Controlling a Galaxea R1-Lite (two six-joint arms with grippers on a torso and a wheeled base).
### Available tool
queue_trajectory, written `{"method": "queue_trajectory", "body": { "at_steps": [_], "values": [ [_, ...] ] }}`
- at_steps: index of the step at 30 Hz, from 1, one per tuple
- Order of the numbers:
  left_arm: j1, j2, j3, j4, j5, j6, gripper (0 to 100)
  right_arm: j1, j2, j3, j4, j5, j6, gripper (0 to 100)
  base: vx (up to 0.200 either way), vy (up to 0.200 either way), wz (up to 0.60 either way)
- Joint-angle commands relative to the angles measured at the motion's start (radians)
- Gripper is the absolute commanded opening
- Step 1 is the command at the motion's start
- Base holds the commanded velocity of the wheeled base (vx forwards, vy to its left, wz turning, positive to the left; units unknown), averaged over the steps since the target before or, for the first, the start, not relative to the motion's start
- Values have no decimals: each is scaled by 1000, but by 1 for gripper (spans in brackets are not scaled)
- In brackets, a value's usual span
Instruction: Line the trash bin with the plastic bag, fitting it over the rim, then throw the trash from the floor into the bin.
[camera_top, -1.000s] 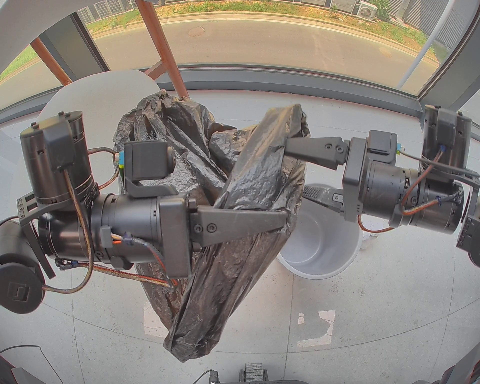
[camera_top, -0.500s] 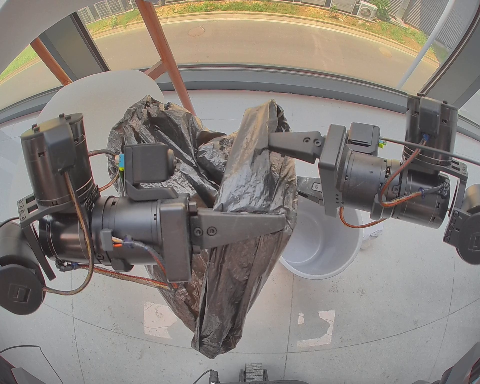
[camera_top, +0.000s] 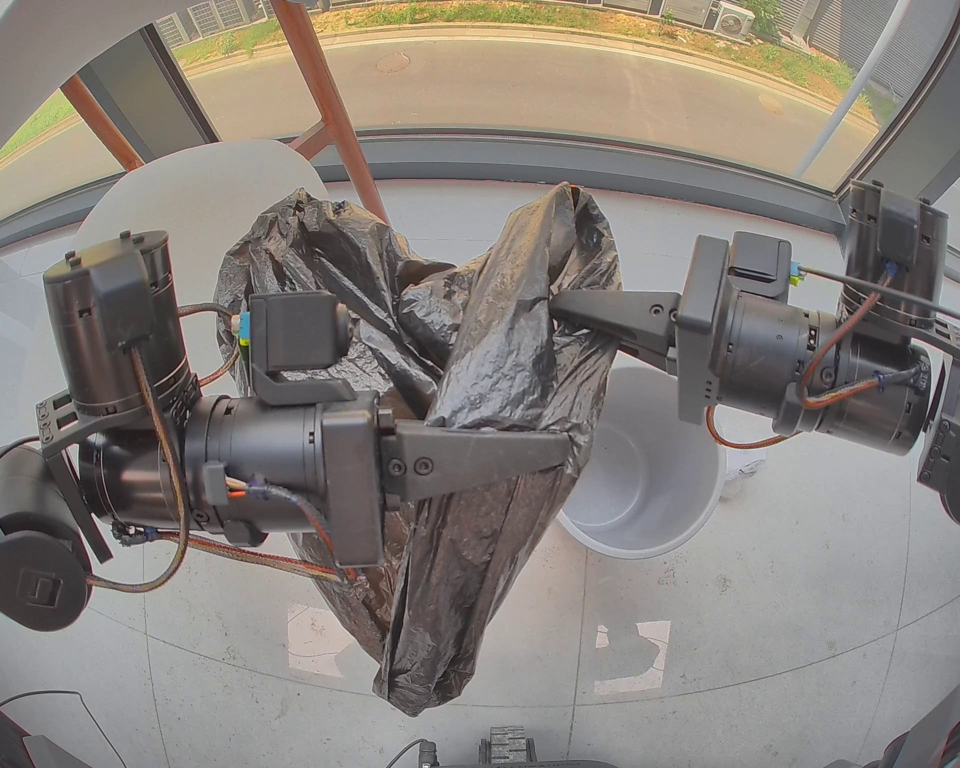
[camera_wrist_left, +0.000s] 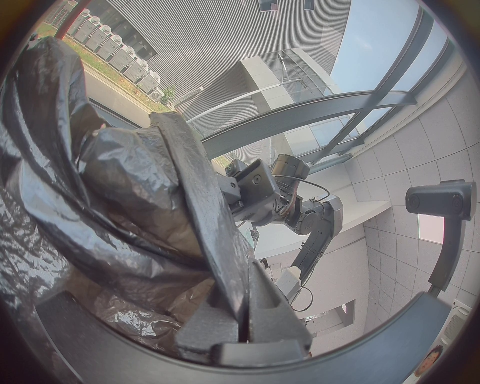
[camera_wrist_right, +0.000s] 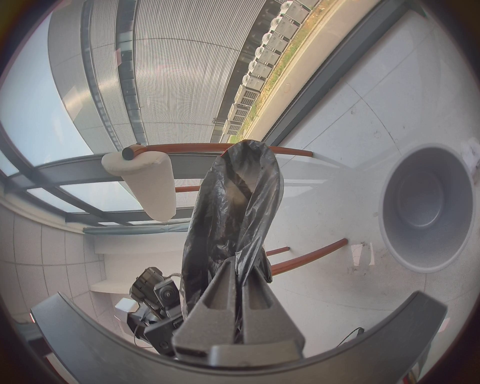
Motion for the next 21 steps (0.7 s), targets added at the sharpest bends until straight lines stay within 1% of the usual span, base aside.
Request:
{"method": "queue_trajectory", "body": {
  "at_steps": [1, 2, 5, 9, 19, 21],
  "values": [
    [0, 3, -6, 2, 1, 0, 0, -2, -56, 69, -4, 1, -87, 0, 0, 0, 0],
    [0, 3, -6, 2, 1, 0, 0, -3, -59, 81, -4, 1, -115, 0, 0, 0, 0],
    [3, 6, -7, 3, 7, 0, 0, -8, -62, 103, -4, 2, -153, 0, 0, 0, 0],
    [6, 14, -12, 3, 13, -3, 0, -8, -56, 95, -4, 2, -158, 0, 0, 0, 0],
    [0, 39, -45, -2, -2, -3, 0, -9, -34, 75, -57, 1, -164, 0, 0, -200, 0],
    [-8, 49, -56, -2, -5, -3, 0, -20, -36, 78, -55, 1, -167, 0, 0, -200, 0]
  ]
}}
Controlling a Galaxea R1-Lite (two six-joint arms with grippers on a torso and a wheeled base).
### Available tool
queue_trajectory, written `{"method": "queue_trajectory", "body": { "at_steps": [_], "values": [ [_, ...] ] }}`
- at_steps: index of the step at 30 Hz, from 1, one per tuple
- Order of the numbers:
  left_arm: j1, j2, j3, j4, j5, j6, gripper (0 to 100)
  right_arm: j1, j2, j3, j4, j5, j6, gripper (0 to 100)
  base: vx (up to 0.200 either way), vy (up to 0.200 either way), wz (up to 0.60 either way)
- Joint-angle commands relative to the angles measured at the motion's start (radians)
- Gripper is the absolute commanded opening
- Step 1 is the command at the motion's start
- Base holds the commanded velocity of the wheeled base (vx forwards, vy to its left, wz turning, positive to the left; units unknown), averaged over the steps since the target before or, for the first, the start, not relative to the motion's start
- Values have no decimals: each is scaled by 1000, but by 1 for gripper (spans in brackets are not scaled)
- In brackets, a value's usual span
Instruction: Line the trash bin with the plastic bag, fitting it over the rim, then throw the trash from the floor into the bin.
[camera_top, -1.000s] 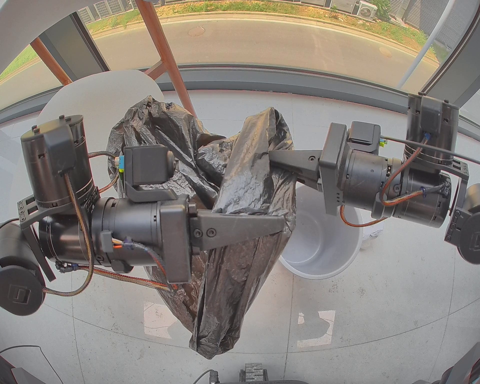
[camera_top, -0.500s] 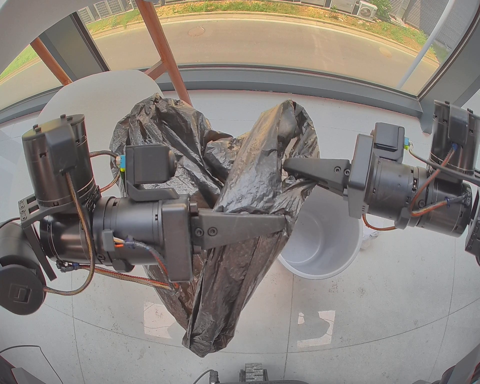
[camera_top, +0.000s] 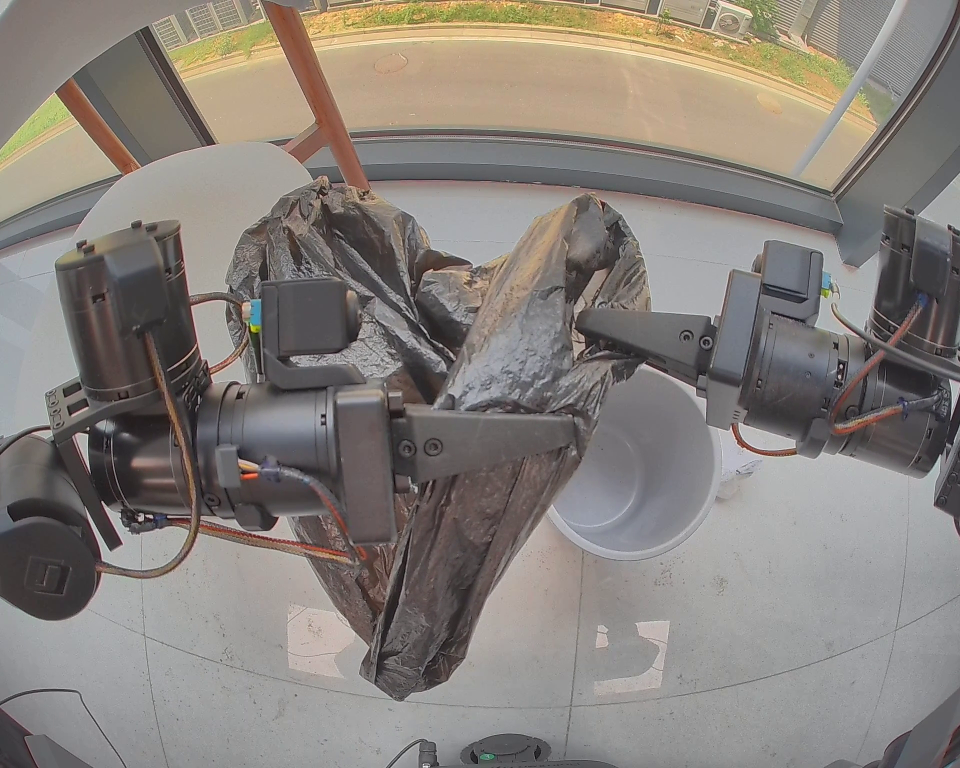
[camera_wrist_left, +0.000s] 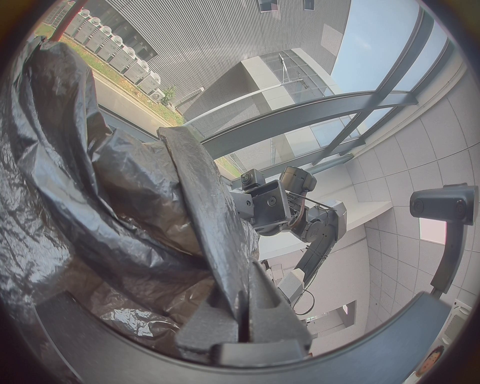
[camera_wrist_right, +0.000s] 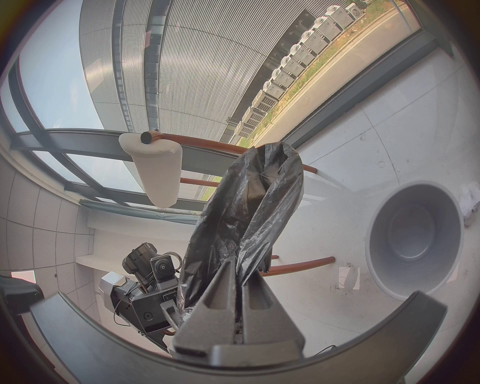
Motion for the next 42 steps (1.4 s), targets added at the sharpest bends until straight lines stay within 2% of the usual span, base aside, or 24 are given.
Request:
{"method": "queue_trajectory", "body": {
  "at_steps": [1, 8, 13, 17, 20, 24, 29, 33, 36, 42],
  "values": [
    [-15, 28, -20, 0, -3, -1, 0, -14, 4, 4, 1, 0, -2, 0, 0, -200, 0],
    [-81, 42, -25, 7, -5, -7, 0, -55, -6, 39, 17, -2, -4, 0, 0, -200, 0],
    [-95, 68, -25, 6, -6, -34, 0, -81, -6, 64, 17, -2, -19, 0, 0, -200, 0],
    [-95, 82, -23, 1, -6, -120, 0, -107, 5, 107, 14, -2, -74, 0, 0, -100, 0],
    [-94, 102, -34, -2, -5, -125, 0, -113, 8, 124, 11, 0, -131, 0, 0, 0, 0],
    [-80, 131, -40, -19, -3, -132, 0, -113, 16, 125, 7, -2, -145, 0, 0, 0, 0],
    [-52, 196, -20, -86, -5, -174, 0, -115, 33, 119, 11, -2, -153, 0, 0, 0, 0],
    [-40, 260, -25, -181, -3, -215, 0, -126, 42, 119, 16, -2, -200, 0, 0, 0, 0],
    [-29, 309, -20, -297, -3, -290, 0, -129, 54, 132, 16, -2, -231, 0, 0, 0, 0],
    [-31, 390, -17, -438, -3, -372, 0, -185, 63, 158, 16, -2, -281, 0, 0, 0, 0]
  ]
}}
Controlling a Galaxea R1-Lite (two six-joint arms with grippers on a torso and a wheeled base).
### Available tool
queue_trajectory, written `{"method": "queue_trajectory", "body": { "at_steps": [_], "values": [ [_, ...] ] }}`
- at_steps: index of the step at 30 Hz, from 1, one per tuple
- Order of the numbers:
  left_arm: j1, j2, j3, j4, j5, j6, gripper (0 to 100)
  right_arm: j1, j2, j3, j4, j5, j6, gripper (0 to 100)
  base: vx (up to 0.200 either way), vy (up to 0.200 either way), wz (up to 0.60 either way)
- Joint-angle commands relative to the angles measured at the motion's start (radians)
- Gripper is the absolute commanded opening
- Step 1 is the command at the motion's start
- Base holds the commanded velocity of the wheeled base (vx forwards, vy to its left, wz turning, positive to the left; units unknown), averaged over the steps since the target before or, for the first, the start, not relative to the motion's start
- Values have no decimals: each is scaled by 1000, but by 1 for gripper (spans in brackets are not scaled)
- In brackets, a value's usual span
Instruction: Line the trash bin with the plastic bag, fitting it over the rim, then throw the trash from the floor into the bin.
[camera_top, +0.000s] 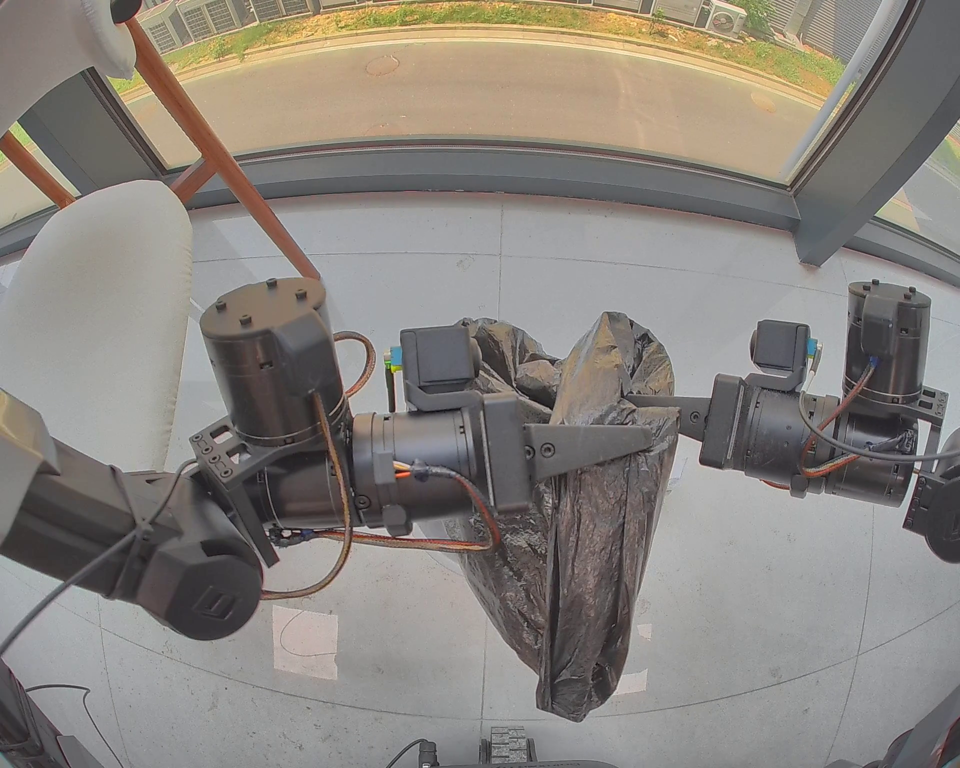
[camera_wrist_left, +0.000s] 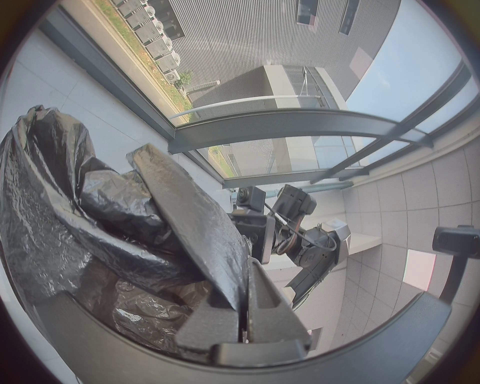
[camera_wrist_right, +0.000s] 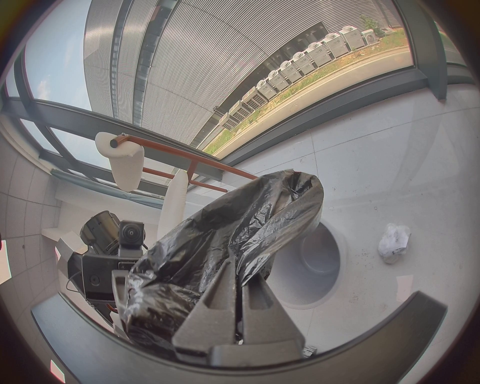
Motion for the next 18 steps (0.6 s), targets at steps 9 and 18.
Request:
{"method": "queue_trajectory", "body": {
  "at_steps": [9, 18],
  "values": [
    [4, 233, 49, -217, 1, -37, 0, -118, 46, 73, -17, 5, -90, 0, 0, 0, 0],
    [4, 283, 89, -326, 3, -112, 0, -120, 80, 73, -15, 5, -96, 0, 0, 0, 0]
  ]
}}
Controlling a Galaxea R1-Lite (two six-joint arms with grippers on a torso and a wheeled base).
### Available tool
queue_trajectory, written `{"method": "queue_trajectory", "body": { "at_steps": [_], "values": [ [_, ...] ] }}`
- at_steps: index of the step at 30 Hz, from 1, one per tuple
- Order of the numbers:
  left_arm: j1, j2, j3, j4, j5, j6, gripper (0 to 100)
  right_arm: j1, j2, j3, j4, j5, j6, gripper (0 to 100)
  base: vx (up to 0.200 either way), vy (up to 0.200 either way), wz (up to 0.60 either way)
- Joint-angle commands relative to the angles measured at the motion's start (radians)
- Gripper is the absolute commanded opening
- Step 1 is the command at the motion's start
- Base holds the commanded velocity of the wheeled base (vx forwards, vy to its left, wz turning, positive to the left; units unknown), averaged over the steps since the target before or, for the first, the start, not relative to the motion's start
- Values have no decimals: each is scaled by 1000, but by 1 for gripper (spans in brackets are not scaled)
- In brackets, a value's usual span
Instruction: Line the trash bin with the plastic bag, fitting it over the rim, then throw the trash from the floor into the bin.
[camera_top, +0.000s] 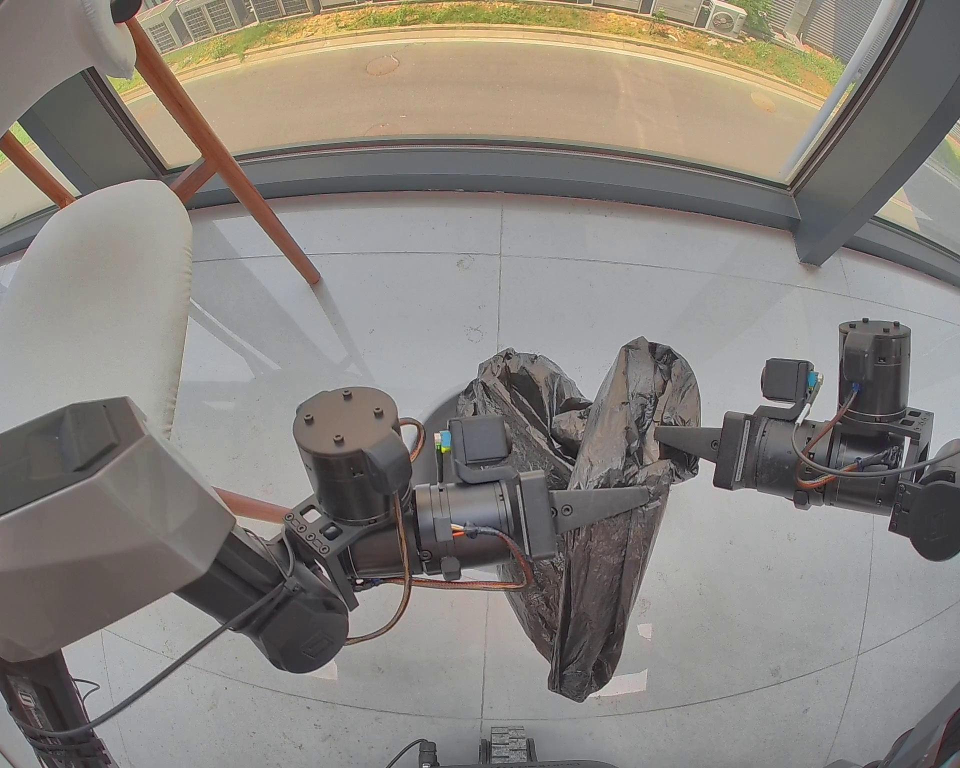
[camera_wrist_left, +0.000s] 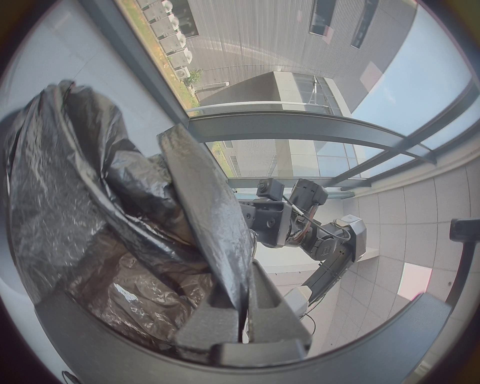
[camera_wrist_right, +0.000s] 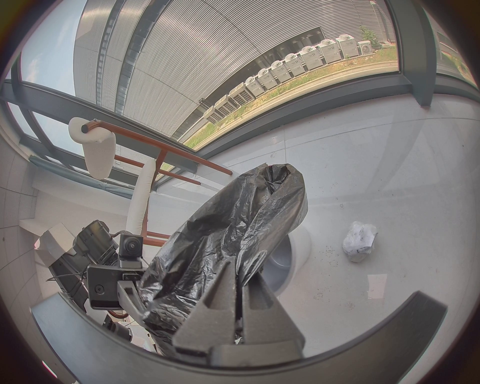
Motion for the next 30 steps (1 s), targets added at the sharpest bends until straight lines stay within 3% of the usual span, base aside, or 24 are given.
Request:
{"method": "queue_trajectory", "body": {
  "at_steps": [1, 13, 30],
  "values": [
    [-1, 37, 35, -36, 1, -19, 0, 0, 28, 4, 2, 0, -9, 0, 0, 0, 0],
    [-22, 27, 233, -173, 11, -19, 0, 11, 0, 102, 11, 3, -26, 0, 0, 0, 0],
    [-25, 47, 222, -183, 18, -28, 0, 52, 72, 78, -4, -3, -28, 0, 0, 0, 0]
  ]
}}
